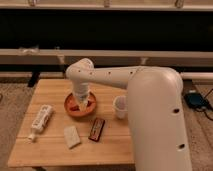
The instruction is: Place the pepper in the ceramic bowl
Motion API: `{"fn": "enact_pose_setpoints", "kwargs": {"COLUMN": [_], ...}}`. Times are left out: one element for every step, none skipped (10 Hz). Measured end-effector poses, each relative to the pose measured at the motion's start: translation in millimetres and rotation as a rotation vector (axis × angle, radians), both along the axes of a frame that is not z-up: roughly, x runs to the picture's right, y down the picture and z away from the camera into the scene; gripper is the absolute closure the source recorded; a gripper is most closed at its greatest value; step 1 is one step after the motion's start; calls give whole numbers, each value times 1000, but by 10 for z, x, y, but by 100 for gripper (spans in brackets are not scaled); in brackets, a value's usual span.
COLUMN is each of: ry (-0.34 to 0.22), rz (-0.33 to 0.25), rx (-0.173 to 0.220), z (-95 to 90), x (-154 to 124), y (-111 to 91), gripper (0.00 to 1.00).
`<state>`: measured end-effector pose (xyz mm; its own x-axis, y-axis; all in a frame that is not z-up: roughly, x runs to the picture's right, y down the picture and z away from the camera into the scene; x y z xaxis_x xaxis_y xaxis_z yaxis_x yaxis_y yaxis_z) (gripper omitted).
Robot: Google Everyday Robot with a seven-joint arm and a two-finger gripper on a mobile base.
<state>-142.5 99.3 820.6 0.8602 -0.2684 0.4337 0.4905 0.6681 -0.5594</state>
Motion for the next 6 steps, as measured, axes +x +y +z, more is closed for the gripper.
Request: {"fn": "enact_pose_setpoints", "kwargs": {"ry": [2, 1, 0, 2, 2, 5], "rz": [9, 13, 10, 3, -12, -20], "rx": [-4, 1, 8, 19, 31, 40], "z": [126, 167, 205, 229, 256, 274], "x": [-7, -20, -49, -89, -147, -164], "y": [10, 2, 2, -9, -11, -20], "gripper": [84, 76, 67, 57, 44, 36]}}
